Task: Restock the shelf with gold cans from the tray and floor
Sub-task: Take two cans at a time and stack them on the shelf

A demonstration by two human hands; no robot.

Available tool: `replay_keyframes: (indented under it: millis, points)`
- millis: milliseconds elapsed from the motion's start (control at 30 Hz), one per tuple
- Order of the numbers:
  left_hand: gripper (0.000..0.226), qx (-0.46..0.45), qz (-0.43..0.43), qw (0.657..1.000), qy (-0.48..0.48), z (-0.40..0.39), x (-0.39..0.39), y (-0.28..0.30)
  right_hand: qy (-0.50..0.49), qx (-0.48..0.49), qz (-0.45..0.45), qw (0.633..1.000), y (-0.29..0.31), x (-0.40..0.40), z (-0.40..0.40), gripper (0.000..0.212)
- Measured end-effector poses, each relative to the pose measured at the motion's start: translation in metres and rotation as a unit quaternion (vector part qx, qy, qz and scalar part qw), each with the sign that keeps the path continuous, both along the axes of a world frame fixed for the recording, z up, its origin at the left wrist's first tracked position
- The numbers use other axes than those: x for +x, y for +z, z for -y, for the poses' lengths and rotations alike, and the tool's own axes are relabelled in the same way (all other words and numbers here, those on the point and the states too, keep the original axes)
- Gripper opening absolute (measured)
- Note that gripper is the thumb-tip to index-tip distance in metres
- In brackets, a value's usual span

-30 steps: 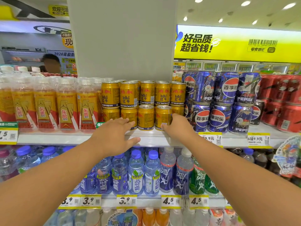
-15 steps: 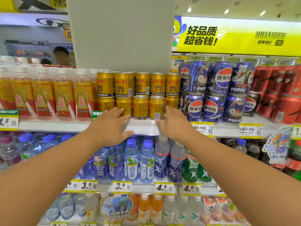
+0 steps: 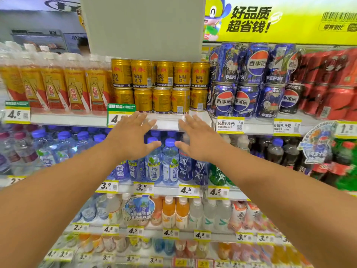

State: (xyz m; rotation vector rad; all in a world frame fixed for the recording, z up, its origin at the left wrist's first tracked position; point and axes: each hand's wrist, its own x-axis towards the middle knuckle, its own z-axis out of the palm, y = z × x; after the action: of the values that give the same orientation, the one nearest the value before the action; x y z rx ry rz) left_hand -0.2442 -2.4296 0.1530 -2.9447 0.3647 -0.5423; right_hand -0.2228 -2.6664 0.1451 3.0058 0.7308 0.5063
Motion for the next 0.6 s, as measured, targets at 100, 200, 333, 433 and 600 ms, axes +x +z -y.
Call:
replay_keyframes:
  millis: [100,200,333,433,600]
  points:
    - [0.1,0.006,-0.003,1.0,0.0,-0.008,-0.007,-0.012,-0.007,-0.001,-0.01,1.0,-0.007,-0.013,-0.004,0.08]
    - [0.096,0.005,-0.016,1.0,-0.012,-0.018,-0.013,-0.031,-0.026,-0.01,-0.023,0.999,-0.019,-0.025,-0.012,0.081]
    - [0.089,-0.003,-0.05,0.998,-0.025,-0.017,-0.029,-0.064,-0.054,-0.033,-0.014,0.998,-0.047,-0.038,-0.021,0.083]
    - [0.085,-0.009,-0.071,0.996,-0.044,-0.009,-0.041,-0.093,-0.063,-0.02,-0.042,0.997,-0.078,-0.051,-0.02,0.081]
    - [0.082,-0.027,-0.103,0.993,-0.049,0.014,-0.048,-0.148,-0.067,0.008,-0.11,0.992,-0.133,-0.065,-0.005,0.079]
